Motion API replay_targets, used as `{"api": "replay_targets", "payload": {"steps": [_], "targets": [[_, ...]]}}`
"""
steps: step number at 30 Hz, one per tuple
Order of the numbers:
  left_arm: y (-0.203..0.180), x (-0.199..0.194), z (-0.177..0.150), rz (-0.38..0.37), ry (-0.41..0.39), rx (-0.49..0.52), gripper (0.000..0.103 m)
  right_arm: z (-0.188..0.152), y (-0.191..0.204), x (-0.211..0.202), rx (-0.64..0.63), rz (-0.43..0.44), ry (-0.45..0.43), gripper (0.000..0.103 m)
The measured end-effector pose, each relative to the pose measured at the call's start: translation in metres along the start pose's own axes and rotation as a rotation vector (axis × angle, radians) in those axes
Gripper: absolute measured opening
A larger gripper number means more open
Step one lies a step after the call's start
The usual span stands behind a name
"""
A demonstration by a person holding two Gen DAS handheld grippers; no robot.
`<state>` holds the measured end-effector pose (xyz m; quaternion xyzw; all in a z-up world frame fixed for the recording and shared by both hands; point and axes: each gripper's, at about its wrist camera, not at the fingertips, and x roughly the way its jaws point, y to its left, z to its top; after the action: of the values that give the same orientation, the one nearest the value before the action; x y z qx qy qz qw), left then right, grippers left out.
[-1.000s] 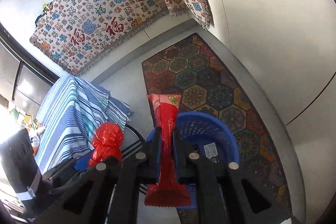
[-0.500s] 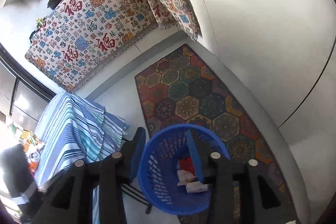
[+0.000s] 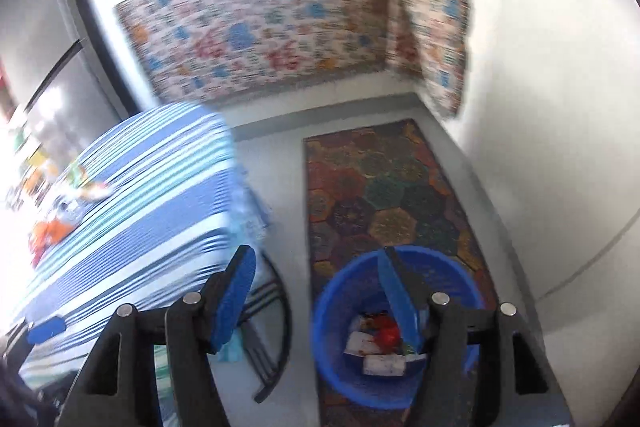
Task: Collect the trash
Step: 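Move both grippers back over the table toward the cans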
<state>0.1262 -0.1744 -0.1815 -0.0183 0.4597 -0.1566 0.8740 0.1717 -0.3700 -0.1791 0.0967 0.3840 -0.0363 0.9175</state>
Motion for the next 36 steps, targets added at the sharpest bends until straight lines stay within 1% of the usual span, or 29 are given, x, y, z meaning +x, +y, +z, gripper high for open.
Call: {"api": "replay_targets", "payload": {"steps": [3, 5, 7, 10, 11, 13, 16, 17, 18, 21, 25, 36], "targets": [[0.051, -0.01, -0.016, 0.073, 0.015, -0.059, 0.096, -0.019, 0.065, 0.0, -0.091, 0.083, 0.019, 0.067], [0.081, -0.019, -0.024, 0.124, 0.004, -0.063, 0.096, -0.033, 0.104, 0.003, -0.117, 0.131, 0.048, 0.069], [0.103, -0.023, -0.027, 0.167, 0.01, -0.062, 0.096, -0.043, 0.14, 0.011, -0.155, 0.152, 0.086, 0.069], [0.132, -0.027, -0.032, 0.226, 0.017, -0.049, 0.096, -0.049, 0.182, 0.028, -0.203, 0.122, 0.13, 0.069], [0.142, -0.027, -0.033, 0.247, 0.019, -0.045, 0.096, -0.048, 0.192, 0.03, -0.21, 0.097, 0.117, 0.073], [0.158, -0.029, -0.035, 0.261, 0.013, -0.044, 0.102, -0.043, 0.212, 0.039, -0.215, 0.093, 0.13, 0.074], [0.179, -0.032, -0.033, 0.271, 0.004, -0.074, 0.103, -0.035, 0.238, 0.056, -0.25, 0.032, 0.132, 0.076], [0.183, -0.033, -0.032, 0.28, 0.003, -0.082, 0.103, -0.036, 0.244, 0.06, -0.259, 0.014, 0.13, 0.077], [0.188, -0.034, -0.032, 0.281, 0.003, -0.087, 0.103, -0.034, 0.25, 0.066, -0.265, -0.003, 0.126, 0.081], [0.193, -0.034, -0.031, 0.285, 0.002, -0.099, 0.103, -0.03, 0.259, 0.074, -0.241, -0.021, 0.1, 0.085], [0.194, -0.033, -0.03, 0.286, 0.002, -0.101, 0.103, -0.026, 0.261, 0.079, -0.229, -0.021, 0.102, 0.089], [0.195, -0.033, -0.031, 0.29, 0.001, -0.104, 0.103, -0.025, 0.261, 0.081, -0.23, -0.024, 0.104, 0.09]]}}
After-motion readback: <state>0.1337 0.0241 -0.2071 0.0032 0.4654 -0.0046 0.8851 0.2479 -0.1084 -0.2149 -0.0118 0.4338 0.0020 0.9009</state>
